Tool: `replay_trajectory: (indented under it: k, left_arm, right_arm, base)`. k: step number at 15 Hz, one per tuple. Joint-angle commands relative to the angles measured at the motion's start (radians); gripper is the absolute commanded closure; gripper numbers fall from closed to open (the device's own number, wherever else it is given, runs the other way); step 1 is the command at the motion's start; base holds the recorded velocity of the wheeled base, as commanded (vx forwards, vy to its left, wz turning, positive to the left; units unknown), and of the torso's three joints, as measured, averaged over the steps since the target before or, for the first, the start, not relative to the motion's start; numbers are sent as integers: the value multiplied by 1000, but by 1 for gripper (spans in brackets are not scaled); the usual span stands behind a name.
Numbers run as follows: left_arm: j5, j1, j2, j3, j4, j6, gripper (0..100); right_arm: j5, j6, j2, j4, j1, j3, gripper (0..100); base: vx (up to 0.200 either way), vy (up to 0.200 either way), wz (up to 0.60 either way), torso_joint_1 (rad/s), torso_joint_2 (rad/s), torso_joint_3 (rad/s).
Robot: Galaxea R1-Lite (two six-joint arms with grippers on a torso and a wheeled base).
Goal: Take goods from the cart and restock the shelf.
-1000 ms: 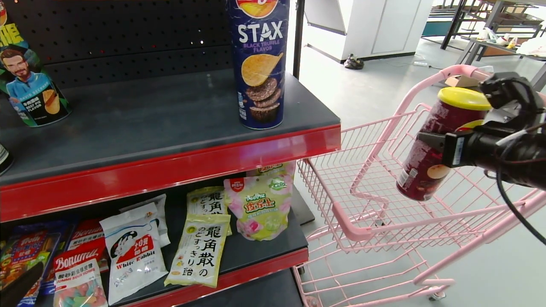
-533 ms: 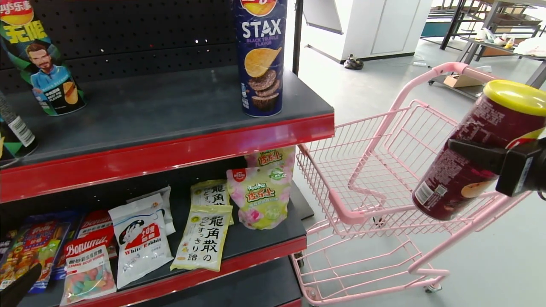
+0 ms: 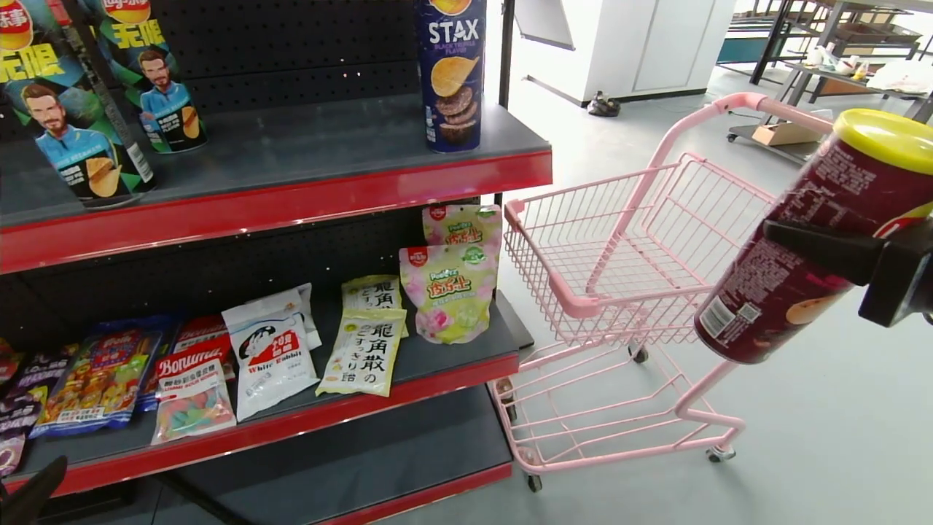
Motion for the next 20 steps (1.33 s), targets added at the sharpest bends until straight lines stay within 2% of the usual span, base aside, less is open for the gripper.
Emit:
replay_trajectory:
  k: [1,5,13,18,20]
  left_arm:
    - [0,-1,-6,0,-1,0,0]
    - [0,-1,-9,3,-1,0,0]
    - [0,0,-9,6,-1,0,0]
    - [0,0,-7,8,-1,0,0]
    - [0,0,-6,8,-1,0,0]
  right_arm:
    - [0,-12,4,-1,13,5,100]
    - [-5,-17,5,-1,13,13,100]
    - [2,-18,4,-1,14,24,100]
    - [3,-46,-21,0,16,60,100]
    - [2,-46,-42,0,48,73,100]
  base:
    - [0,0,0,0,0,0]
    - [0,0,0,0,0,0]
    - [0,0,600,4,4,1]
    - [0,0,0,0,0,0]
    - [0,0,0,46,-183,-158]
